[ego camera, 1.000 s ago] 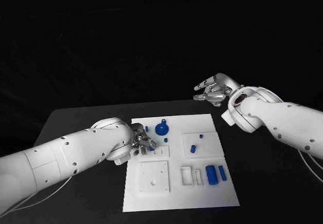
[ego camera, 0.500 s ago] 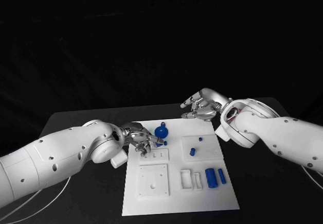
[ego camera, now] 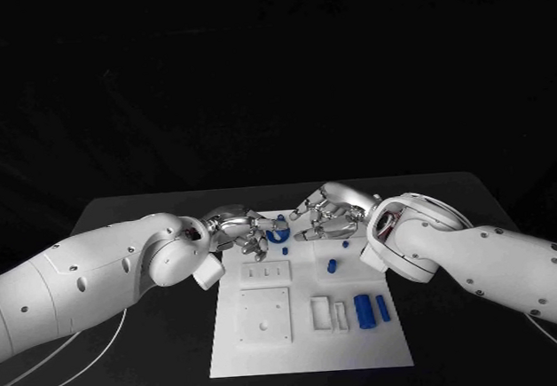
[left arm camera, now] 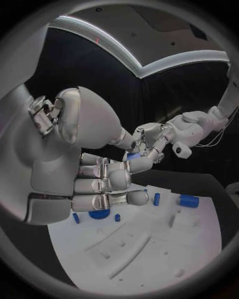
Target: Assemble the parts on the task board
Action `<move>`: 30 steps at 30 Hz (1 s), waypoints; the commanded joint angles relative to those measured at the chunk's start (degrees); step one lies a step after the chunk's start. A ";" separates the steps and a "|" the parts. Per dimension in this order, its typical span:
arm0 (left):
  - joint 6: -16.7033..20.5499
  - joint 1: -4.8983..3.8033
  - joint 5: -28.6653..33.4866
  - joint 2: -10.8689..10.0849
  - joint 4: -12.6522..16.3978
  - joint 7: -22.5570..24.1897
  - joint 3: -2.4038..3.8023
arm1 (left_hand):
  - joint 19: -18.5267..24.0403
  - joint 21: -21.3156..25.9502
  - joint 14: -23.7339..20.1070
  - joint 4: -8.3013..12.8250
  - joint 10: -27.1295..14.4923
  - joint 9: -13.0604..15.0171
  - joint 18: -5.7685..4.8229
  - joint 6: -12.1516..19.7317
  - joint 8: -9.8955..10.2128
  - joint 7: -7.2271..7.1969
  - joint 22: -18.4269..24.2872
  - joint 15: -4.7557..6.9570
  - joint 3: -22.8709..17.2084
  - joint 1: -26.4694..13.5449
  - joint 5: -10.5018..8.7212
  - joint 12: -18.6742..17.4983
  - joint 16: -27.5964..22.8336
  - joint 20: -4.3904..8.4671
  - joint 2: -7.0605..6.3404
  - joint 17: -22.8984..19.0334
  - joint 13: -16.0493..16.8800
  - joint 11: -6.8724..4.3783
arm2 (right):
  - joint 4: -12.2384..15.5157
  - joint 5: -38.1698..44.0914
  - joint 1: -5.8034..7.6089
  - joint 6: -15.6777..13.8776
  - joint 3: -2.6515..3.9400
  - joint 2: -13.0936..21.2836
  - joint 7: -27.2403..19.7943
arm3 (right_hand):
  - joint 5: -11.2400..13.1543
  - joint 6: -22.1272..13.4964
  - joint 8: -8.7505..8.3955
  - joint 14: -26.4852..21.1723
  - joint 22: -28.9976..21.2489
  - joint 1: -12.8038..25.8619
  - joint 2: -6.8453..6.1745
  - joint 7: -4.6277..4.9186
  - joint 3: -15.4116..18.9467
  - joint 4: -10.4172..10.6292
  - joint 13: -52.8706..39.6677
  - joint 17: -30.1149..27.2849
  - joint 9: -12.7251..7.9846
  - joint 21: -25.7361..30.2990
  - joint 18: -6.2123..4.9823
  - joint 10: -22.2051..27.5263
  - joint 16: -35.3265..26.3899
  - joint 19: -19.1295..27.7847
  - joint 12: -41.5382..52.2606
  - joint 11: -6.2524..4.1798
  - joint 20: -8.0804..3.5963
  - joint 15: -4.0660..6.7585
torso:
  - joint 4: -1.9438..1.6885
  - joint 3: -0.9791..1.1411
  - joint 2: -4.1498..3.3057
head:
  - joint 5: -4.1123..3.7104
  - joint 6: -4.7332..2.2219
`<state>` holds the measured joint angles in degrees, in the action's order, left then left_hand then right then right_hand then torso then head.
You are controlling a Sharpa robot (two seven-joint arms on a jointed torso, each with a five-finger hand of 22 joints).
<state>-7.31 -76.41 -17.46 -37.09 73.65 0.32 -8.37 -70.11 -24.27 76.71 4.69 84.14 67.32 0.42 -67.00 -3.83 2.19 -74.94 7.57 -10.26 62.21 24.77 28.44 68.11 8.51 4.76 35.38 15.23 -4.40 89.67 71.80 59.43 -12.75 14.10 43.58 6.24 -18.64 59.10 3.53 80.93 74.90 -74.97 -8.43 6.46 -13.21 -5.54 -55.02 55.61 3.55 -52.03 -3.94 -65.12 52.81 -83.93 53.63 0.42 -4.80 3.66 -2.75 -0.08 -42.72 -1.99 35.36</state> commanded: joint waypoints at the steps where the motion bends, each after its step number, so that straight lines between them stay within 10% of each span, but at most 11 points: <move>1: -1.14 -0.02 2.19 0.03 0.12 3.13 0.06 | 0.08 0.36 -0.28 -0.27 2.18 0.98 -0.42 -2.90 -0.16 -3.43 -1.02 -0.11 0.04 3.19 -0.33 -0.23 0.10 -0.20 2.73 -0.08 0.05 0.38 | 0.89 1.44 -0.16 2.52 -0.19 0.05 -1.61 | -0.13 -0.10 0.03 -0.33 6.42 -0.06 0.46 0.13 0.75 -0.02 0.16 -0.10 0.09 0.45 -0.76 0.49 -0.30 -0.30 -0.06 -0.04 0.00 0.08 | 0.04 0.15 -0.10 | 0.01 -0.30; 30: -4.09 0.01 -0.88 0.27 0.11 2.51 0.05 | 0.11 0.50 -0.42 -0.38 2.17 0.82 -0.42 -2.80 -0.12 -3.40 -1.06 -0.15 0.26 3.72 -1.20 -0.50 0.28 -0.25 2.69 -0.33 0.37 0.40 | 1.83 1.52 -0.40 -3.47 -0.40 -0.20 -2.37 | 1.86 0.60 0.03 0.24 6.55 0.11 0.99 -0.05 0.08 2.15 -0.13 0.32 0.09 -0.03 -0.71 -0.13 0.12 -0.76 0.55 -0.20 -0.14 0.23 | -0.05 0.06 -0.08 | 0.18 -0.20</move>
<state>-9.37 -76.38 -17.78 -36.94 73.58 2.33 -8.37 -70.11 -24.04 76.66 4.40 84.17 68.08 0.43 -66.93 -3.83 2.11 -74.92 7.47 -9.95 62.88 23.77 28.17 68.11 8.51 4.97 35.12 15.53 -4.37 91.44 72.82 59.07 -15.07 13.70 43.44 4.60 -16.88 59.23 3.53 80.93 74.90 -74.97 -7.84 6.33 -13.01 -3.41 -55.09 55.88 3.64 -51.80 -3.94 -65.22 52.81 -83.93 53.85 0.52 -4.80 3.66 -2.78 0.03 -42.80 -1.82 35.11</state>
